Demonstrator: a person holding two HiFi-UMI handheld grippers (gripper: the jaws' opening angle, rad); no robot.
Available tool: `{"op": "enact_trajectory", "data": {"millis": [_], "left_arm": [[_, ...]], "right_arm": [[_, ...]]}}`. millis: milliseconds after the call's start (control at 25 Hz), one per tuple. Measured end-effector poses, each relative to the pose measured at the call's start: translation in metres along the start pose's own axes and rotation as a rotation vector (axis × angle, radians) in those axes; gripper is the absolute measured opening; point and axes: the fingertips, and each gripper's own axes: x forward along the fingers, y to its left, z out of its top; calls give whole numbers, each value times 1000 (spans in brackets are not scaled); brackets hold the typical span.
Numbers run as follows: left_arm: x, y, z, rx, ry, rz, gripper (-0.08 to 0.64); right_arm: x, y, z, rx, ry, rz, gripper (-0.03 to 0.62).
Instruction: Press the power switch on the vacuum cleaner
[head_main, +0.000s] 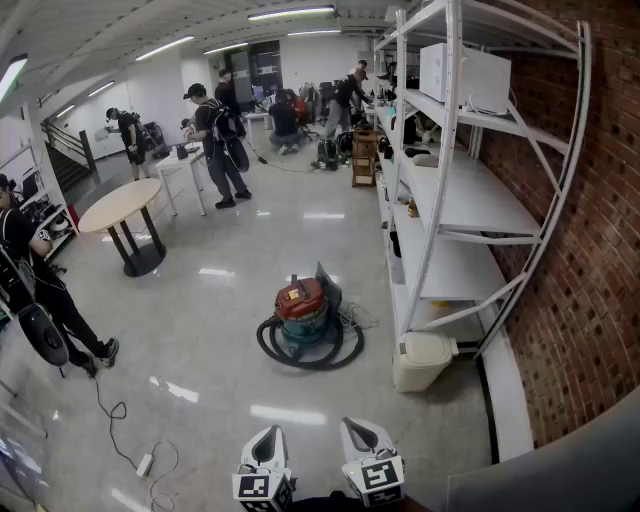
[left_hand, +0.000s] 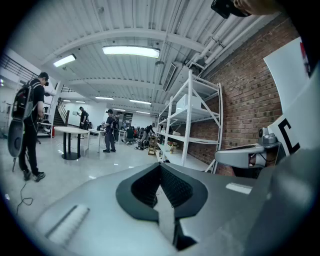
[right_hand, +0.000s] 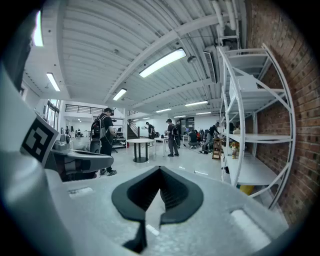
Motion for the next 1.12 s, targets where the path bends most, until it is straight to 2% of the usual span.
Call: {"op": "enact_trajectory", "data": {"millis": [200,520,720,840,1120], "left_arm": [[2,-2,0,10,2,-5,14],[1,-4,-2,19,6,-1,14],[6,-1,-19,-4,36,4,12],[3,0,-23,-7,50,16,14],[4,2,-16,5,46,23,14]], "right_arm": [[-1,-1,-2,15,8,11,-9],[-6,-12,-1,11,2,-18,-9],[-3,-10,-14,59,-2,34,-8],[-7,-5,-14,54,2,45,-8],[-3,-5,-13,64,14,61,-8]]}}
